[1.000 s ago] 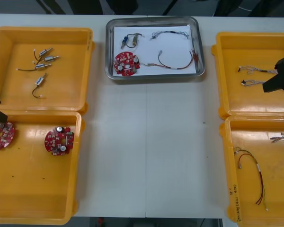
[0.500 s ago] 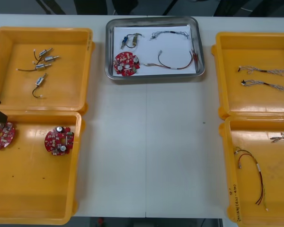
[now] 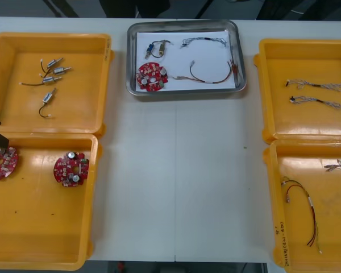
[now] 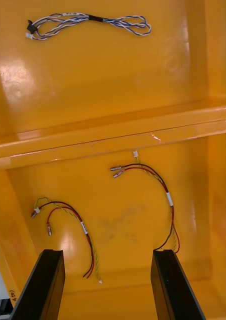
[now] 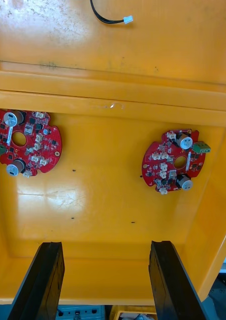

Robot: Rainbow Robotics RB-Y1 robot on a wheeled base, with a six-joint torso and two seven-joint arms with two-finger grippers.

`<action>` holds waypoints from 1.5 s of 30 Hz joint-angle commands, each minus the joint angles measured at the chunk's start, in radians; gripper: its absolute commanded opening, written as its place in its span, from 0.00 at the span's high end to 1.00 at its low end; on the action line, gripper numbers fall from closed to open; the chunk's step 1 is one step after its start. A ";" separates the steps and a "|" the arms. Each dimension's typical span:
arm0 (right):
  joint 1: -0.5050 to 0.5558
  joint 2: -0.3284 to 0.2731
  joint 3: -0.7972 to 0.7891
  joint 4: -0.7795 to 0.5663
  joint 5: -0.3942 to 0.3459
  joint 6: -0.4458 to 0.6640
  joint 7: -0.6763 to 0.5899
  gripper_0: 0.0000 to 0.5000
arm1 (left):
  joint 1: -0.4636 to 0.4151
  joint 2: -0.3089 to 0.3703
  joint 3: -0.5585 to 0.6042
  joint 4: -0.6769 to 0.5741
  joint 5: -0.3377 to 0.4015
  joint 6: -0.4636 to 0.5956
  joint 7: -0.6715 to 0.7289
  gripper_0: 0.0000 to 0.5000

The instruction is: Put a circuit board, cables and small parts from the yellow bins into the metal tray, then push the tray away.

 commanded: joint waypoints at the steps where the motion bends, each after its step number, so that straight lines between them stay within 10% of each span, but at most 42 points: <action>1: 0.012 -0.051 -0.036 0.010 0.009 -0.004 0.074 0.00 | 0.011 0.045 0.030 -0.024 0.007 -0.008 -0.062 0.00; 45: 0.012 -0.056 -0.023 0.012 -0.046 -0.019 0.132 0.00 | 0.011 0.045 0.030 -0.024 0.007 -0.008 -0.062 0.00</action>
